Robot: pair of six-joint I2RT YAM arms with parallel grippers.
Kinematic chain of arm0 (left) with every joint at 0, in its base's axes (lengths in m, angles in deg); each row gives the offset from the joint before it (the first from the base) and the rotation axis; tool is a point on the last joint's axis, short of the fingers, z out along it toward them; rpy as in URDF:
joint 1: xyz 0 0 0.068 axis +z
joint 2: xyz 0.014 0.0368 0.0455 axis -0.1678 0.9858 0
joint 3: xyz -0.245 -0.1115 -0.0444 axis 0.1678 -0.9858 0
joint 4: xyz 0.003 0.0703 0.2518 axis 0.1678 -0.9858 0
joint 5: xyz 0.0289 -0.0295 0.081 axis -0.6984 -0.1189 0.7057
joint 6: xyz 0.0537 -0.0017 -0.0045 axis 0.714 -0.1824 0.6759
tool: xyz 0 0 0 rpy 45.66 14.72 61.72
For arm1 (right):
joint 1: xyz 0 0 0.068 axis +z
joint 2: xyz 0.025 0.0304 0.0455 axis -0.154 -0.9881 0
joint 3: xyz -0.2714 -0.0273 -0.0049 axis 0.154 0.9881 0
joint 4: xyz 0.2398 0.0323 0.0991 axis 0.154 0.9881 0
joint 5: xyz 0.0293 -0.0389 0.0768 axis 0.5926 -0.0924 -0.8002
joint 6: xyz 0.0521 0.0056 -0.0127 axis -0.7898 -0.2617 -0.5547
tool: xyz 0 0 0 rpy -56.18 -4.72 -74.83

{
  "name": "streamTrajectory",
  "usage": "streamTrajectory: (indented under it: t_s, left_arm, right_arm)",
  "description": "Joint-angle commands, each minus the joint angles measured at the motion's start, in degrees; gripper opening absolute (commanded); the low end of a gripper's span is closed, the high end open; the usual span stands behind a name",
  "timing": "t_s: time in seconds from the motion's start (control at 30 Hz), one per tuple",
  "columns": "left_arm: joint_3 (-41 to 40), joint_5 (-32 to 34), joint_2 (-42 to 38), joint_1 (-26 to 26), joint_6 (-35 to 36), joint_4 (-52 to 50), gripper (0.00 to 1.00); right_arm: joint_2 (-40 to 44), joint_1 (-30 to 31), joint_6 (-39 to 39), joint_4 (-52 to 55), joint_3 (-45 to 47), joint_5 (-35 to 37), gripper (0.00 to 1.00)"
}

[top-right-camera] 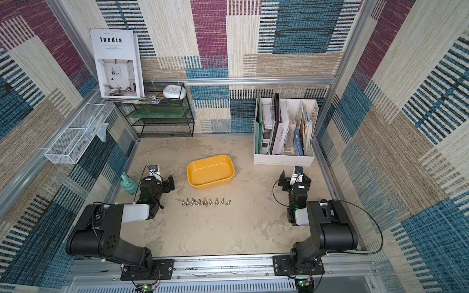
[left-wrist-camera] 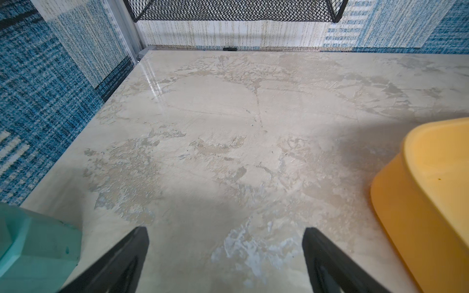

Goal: Take out the wing nut from the storage box
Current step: Reset both arms

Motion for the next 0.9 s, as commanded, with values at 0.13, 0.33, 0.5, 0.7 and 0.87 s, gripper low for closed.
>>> streamTrajectory:
  t_s: [0.13, 0.33, 0.5, 0.7, 0.87]
  left_arm:
    - [0.1, -0.1, 0.0, 0.0, 0.6, 1.5, 0.99]
    - [0.1, -0.1, -0.1, 0.1, 0.6, 1.5, 0.99]
    - [0.1, -0.1, 0.0, 0.0, 0.6, 1.5, 0.99]
    - [0.1, -0.1, 0.0, 0.0, 0.6, 1.5, 0.99]
    - [0.2, -0.1, 0.0, 0.0, 0.5, 1.4, 0.99]
  right_arm:
    - [-0.2, 0.1, -0.3, -1.8, -0.2, -0.2, 0.99]
    - [-0.1, 0.0, -0.3, -1.9, -0.1, -0.2, 0.99]
    - [-0.1, 0.0, -0.3, -1.9, -0.1, -0.2, 0.99]
    - [-0.1, -0.1, -0.2, -2.0, 0.1, -1.3, 0.99]
    - [0.5, -4.0, 4.7, -1.9, 0.3, -24.4, 0.99]
